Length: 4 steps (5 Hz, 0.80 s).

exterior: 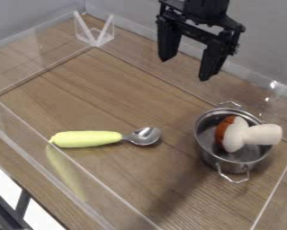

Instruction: Remove mushroom from inside the silver pot and place it on the table

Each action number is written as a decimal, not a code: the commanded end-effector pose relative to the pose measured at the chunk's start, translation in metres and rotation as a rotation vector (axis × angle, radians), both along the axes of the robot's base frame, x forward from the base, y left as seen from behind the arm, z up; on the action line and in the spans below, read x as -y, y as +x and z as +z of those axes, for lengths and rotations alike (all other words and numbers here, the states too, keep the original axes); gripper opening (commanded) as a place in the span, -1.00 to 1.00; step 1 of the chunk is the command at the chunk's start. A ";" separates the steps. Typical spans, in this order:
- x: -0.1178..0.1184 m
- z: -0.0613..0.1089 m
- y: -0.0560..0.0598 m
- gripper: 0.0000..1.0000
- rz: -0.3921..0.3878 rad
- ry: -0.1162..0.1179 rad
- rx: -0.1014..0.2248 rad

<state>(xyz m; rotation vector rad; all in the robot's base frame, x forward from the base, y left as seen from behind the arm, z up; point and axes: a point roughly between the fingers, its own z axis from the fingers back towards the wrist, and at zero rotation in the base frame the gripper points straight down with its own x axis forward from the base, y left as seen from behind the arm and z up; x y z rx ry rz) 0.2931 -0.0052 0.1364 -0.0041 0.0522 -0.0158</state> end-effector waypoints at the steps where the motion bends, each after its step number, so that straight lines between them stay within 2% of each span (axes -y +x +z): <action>1: 0.009 -0.006 0.001 1.00 -0.036 -0.006 0.002; 2: 0.017 -0.012 0.001 1.00 -0.073 -0.012 0.005; 4: 0.042 -0.025 0.005 1.00 -0.152 -0.022 0.040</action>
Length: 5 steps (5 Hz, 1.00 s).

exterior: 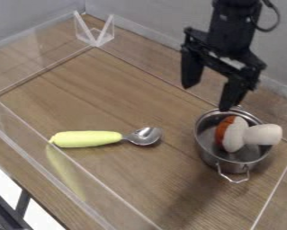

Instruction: Remove mushroom from inside the silver pot and place it on the table

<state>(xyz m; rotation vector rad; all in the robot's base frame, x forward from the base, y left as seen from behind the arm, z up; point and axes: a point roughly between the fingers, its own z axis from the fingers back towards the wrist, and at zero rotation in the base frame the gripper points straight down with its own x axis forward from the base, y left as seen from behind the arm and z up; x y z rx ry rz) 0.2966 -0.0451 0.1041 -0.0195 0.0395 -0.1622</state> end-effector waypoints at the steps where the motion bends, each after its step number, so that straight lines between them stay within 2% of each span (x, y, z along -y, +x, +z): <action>1: 0.012 -0.006 0.004 1.00 -0.026 -0.011 0.042; 3: 0.023 -0.036 0.010 1.00 -0.052 -0.025 0.076; 5: 0.027 -0.056 0.014 1.00 -0.085 -0.039 0.109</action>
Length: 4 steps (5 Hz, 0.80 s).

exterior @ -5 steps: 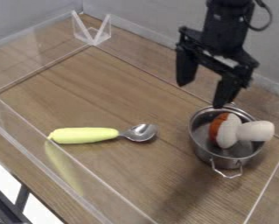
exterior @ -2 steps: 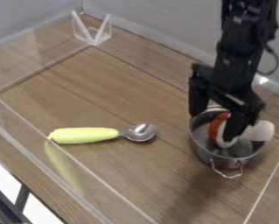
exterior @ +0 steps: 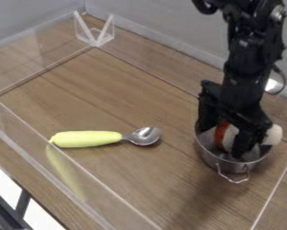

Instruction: Remove mushroom from inside the silver pot and place it on the table

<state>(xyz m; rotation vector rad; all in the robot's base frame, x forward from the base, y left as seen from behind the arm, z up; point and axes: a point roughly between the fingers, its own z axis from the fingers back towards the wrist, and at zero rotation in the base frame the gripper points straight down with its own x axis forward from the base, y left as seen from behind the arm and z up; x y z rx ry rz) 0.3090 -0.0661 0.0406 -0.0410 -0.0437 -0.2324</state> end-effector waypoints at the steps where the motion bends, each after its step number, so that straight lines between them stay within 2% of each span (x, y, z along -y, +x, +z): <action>1: 0.008 0.004 0.003 1.00 -0.022 -0.012 0.043; 2: 0.009 0.003 0.004 1.00 -0.025 -0.011 0.056; 3: 0.010 0.006 0.006 -1.00 -0.017 -0.006 0.068; 4: 0.011 0.008 0.008 -1.00 -0.010 0.001 0.084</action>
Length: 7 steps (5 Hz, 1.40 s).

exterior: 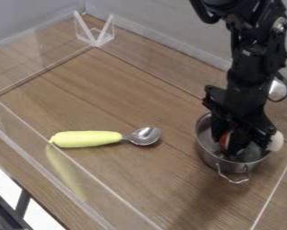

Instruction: Remove mushroom from inside the silver pot and place it on the table

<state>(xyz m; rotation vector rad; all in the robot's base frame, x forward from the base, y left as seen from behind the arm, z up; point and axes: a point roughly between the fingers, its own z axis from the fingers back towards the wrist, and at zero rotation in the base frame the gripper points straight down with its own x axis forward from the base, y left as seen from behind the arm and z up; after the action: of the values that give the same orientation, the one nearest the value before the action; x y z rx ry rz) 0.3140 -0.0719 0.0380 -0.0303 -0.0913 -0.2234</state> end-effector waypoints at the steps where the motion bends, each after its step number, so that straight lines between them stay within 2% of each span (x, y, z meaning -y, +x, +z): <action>1: 0.006 0.009 0.004 -1.00 -0.018 -0.001 0.047; 7: 0.008 0.003 0.011 -1.00 -0.022 0.012 0.102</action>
<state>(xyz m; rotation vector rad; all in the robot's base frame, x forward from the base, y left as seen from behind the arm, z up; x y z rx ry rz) 0.3252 -0.0755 0.0364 -0.0103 -0.1753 -0.2275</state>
